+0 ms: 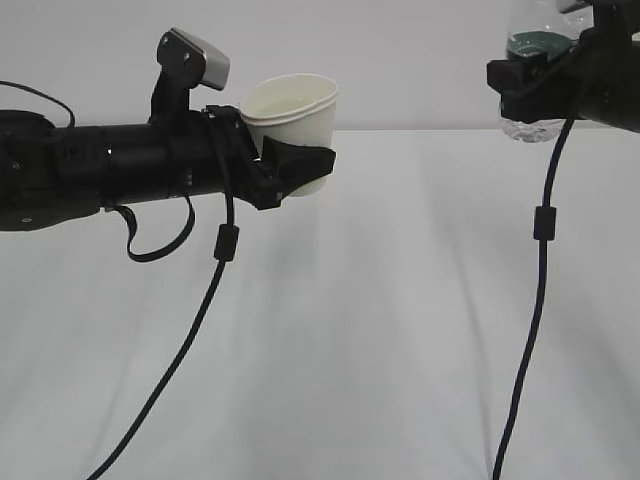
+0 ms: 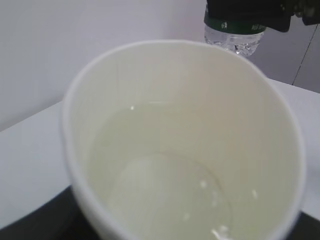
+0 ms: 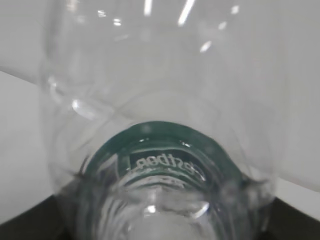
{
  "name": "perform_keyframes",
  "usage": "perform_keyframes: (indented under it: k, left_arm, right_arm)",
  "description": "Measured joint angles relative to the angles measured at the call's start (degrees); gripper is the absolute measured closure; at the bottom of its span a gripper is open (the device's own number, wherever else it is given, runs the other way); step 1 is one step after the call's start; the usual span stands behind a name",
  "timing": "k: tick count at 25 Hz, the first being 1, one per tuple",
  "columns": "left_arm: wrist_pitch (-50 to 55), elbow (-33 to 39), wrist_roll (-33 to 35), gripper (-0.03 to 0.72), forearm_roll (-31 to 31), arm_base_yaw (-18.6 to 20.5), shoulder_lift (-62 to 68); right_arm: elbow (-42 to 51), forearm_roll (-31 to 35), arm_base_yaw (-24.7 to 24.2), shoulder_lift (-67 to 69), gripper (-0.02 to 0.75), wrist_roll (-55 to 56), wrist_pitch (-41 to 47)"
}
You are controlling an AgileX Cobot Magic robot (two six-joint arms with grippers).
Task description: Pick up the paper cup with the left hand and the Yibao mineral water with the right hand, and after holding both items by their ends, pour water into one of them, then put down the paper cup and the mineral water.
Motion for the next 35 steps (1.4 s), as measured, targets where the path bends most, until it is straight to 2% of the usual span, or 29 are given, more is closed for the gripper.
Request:
perform_keyframes:
  k: [10, 16, 23, 35]
  left_arm:
    - [-1.4, 0.0, 0.0, 0.238, 0.1, 0.0, 0.0]
    - [-1.5, 0.0, 0.0, 0.238, 0.2, 0.0, 0.0]
    - [-1.5, 0.0, 0.0, 0.238, 0.2, 0.0, 0.0]
    - [-2.0, 0.0, 0.0, 0.239, 0.4, 0.0, 0.0]
  right_arm:
    - [-0.1, 5.9, 0.0, 1.5, 0.286, -3.0, -0.7]
    - [-0.1, 6.6, 0.0, 5.2, 0.286, -4.5, -2.4]
    - [-0.2, 12.8, 0.0, 7.1, 0.286, -10.3, -4.5]
    - [-0.2, 15.9, 0.0, 12.3, 0.287, -11.2, -9.6]
